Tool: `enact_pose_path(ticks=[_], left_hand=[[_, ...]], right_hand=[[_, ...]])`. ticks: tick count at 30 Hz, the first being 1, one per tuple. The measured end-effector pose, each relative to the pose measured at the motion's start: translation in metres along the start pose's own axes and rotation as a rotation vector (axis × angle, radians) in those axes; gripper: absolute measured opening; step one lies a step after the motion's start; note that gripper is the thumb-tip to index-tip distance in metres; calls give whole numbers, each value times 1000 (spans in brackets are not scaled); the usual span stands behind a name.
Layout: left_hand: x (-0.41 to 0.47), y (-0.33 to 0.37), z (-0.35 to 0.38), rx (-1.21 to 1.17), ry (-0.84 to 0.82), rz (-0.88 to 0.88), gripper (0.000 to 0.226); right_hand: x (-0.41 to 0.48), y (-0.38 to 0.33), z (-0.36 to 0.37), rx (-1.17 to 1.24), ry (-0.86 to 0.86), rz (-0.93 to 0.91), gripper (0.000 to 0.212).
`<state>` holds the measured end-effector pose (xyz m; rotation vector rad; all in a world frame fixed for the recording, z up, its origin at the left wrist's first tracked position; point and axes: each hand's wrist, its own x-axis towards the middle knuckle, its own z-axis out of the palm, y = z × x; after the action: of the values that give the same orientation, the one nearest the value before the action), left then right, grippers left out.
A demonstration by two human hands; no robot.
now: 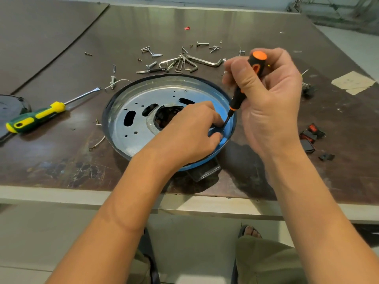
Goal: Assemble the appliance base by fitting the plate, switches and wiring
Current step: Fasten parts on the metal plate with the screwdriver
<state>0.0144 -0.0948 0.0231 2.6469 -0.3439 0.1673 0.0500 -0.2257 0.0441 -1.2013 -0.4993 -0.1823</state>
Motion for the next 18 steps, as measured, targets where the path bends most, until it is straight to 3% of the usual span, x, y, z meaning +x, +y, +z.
enact_pose_path(ticks=[3, 7, 10, 12, 16, 18], left_hand=[[0, -1, 0, -2, 2, 5, 27], [1, -1, 0, 8, 5, 8, 26], [1, -1, 0, 26, 6, 6, 28], [0, -1, -1, 18, 5, 6, 29], [-1, -1, -1, 4, -2, 14, 25], [0, -1, -1, 6, -2, 9, 25]], right_hand=[[0, -1, 0, 48, -30, 27, 6], [0, -2, -3, 102, -40, 69, 27], [-1, -4, 4, 12, -47, 21, 4], [-1, -3, 7, 9, 36, -22, 20], [0, -1, 4, 82, 3, 9, 9], [1, -1, -1, 115, -29, 43, 20]])
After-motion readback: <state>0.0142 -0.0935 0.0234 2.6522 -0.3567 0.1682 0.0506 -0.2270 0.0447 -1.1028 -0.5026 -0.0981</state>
